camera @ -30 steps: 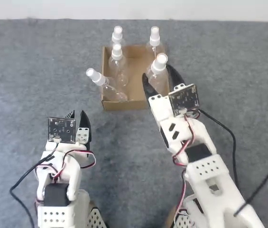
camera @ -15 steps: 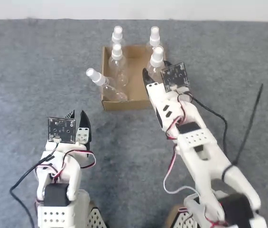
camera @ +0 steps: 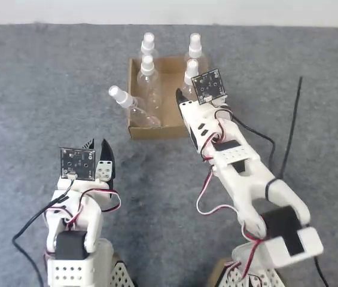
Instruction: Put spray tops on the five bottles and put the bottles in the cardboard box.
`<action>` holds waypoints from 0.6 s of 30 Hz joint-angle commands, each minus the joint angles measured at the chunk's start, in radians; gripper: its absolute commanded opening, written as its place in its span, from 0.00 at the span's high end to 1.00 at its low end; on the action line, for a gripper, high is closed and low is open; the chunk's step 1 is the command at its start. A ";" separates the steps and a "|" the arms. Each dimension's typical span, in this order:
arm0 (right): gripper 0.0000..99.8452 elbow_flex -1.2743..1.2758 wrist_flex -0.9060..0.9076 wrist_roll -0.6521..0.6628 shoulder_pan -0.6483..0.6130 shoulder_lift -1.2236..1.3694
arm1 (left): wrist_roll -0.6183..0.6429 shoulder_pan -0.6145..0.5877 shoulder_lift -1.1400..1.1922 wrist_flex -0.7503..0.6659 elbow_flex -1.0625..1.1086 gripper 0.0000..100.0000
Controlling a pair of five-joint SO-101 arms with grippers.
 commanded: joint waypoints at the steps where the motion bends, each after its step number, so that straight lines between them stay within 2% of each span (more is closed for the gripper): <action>1: 0.99 -0.072 -0.142 -0.009 0.013 0.044 | -0.008 -0.002 -0.017 -0.037 -0.010 0.92; 9: 0.99 -0.072 -0.237 -0.008 0.013 0.153 | -0.008 -0.002 -0.017 -0.037 -0.010 0.92; 18: 0.99 -0.068 -0.237 -0.008 0.013 0.185 | -0.008 -0.002 -0.017 -0.037 -0.010 0.92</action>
